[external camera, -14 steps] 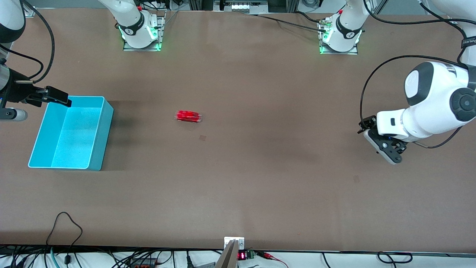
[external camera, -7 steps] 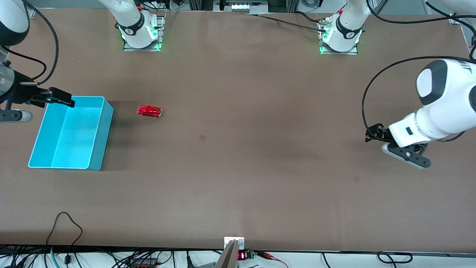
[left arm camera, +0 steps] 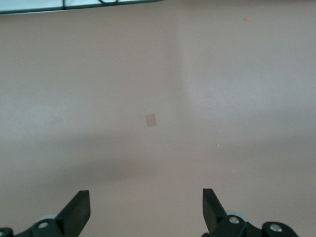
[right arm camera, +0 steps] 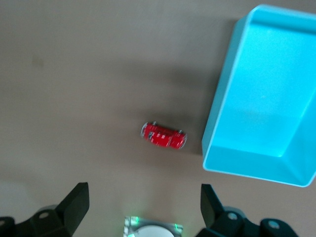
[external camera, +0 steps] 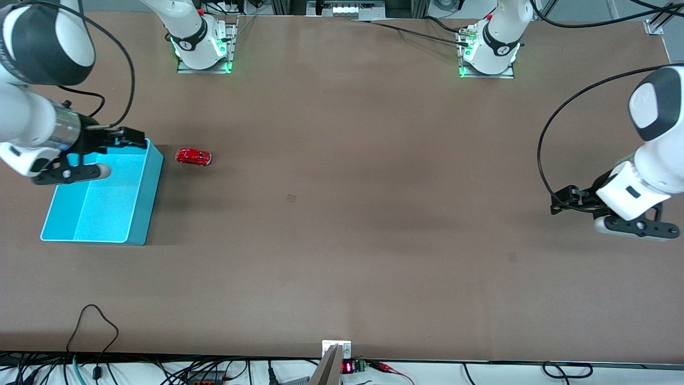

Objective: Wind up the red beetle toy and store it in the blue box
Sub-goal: 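Lower the right gripper onto the red car and grasp it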

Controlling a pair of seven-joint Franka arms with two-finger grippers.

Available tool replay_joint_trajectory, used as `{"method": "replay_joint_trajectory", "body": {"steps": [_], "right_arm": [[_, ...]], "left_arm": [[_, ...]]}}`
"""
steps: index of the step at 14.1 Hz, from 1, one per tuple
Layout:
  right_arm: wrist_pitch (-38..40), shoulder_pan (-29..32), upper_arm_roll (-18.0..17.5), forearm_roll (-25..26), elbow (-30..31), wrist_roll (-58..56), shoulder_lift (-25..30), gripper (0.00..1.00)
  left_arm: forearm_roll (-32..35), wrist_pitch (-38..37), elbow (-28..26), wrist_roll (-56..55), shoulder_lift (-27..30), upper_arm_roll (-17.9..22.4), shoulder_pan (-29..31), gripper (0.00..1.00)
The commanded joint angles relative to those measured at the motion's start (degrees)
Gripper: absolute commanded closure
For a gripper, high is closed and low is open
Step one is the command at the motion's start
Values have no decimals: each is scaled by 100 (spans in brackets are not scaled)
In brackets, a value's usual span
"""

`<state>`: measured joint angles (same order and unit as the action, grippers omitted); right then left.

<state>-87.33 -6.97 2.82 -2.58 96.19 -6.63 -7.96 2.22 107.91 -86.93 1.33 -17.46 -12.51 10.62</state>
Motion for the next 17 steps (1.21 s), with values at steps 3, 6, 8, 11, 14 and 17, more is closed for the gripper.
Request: {"method": "replay_joint_trajectory", "body": {"steps": [3, 6, 8, 11, 14, 17], "right_arm": [[-1142, -42, -150, -76, 2697, -356, 1584, 0], [-2101, 28, -473, 3, 3615, -1223, 1806, 0], [-2873, 143, -545, 12, 4281, -1812, 1981, 0], [-4576, 160, -554, 21, 5459, -3375, 2070, 0], [-5565, 222, -554, 30, 5893, -4772, 1764, 0], [-6416, 581, -563, 30, 5885, -6390, 1123, 0]], "left_arm": [[-98, -526, 414, -907, 286, 231, -200, 0], [-458, -859, 405, -942, 533, 460, -218, 0], [-468, -895, 396, -933, 691, 591, -314, 0], [-494, -1263, 335, -837, 902, 1294, -824, 0], [-485, -1562, 308, -732, 990, 1251, -789, 0], [-485, -1406, -191, -459, 1227, 1234, -745, 0]]}}
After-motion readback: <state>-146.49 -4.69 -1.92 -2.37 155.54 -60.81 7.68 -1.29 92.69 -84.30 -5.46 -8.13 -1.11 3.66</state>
